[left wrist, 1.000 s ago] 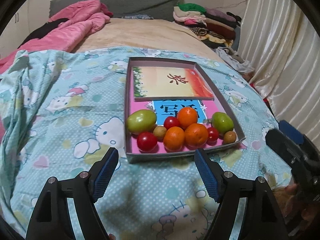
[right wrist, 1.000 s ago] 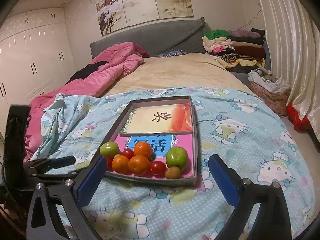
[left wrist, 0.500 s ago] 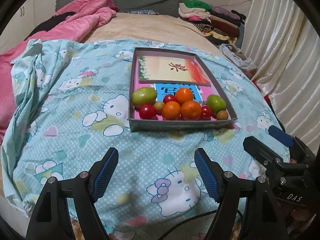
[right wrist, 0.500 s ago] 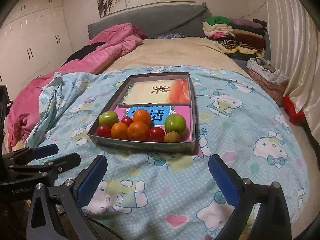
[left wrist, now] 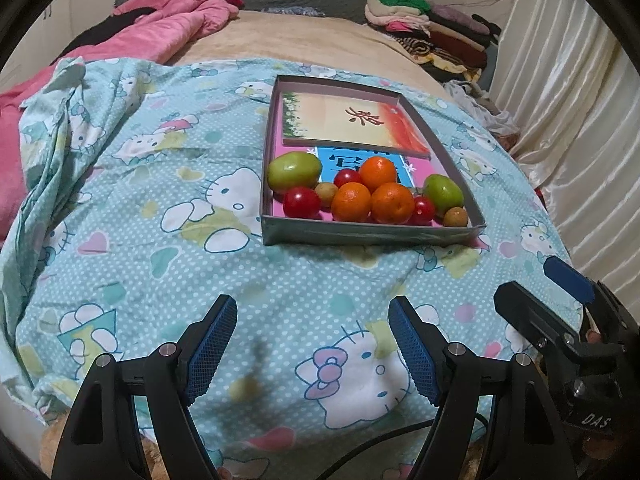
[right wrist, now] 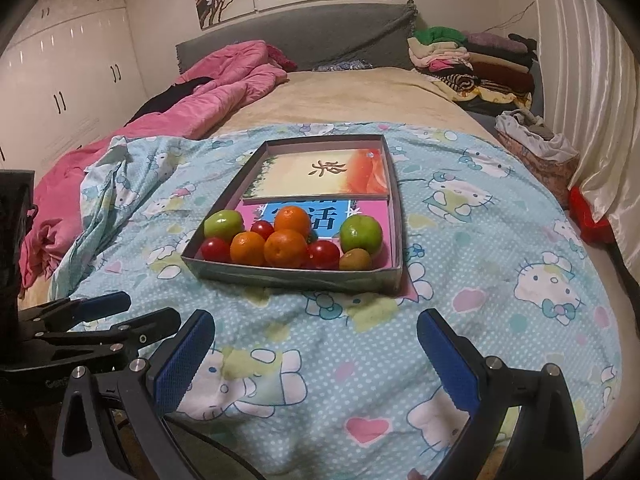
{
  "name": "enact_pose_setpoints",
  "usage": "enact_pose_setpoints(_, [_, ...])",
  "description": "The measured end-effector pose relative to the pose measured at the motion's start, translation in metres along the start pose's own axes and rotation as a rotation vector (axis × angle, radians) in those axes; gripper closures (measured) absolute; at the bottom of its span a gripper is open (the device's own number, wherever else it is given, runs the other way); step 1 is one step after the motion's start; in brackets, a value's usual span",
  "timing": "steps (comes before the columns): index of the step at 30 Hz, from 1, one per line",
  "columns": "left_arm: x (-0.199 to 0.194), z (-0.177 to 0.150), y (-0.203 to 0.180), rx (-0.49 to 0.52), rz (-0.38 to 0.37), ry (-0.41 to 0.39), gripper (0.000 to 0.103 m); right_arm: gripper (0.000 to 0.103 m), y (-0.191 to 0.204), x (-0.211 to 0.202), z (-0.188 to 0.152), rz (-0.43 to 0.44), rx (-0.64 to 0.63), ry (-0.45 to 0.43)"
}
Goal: Organize fruits
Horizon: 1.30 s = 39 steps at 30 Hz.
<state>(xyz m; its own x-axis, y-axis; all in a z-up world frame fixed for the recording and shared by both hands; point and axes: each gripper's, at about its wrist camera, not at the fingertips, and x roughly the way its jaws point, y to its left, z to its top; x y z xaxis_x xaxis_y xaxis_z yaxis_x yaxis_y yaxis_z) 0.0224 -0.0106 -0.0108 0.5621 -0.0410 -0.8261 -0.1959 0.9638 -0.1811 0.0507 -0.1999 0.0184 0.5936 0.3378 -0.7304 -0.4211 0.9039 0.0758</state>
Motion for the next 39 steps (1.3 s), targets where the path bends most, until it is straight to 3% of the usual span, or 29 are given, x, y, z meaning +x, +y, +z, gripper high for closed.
enact_pose_setpoints(39, [-0.0023,0.0009,-0.0043,0.018,-0.005,-0.010,0.024,0.001,-0.0006,0.0063,-0.0020,-0.015,0.002,0.026])
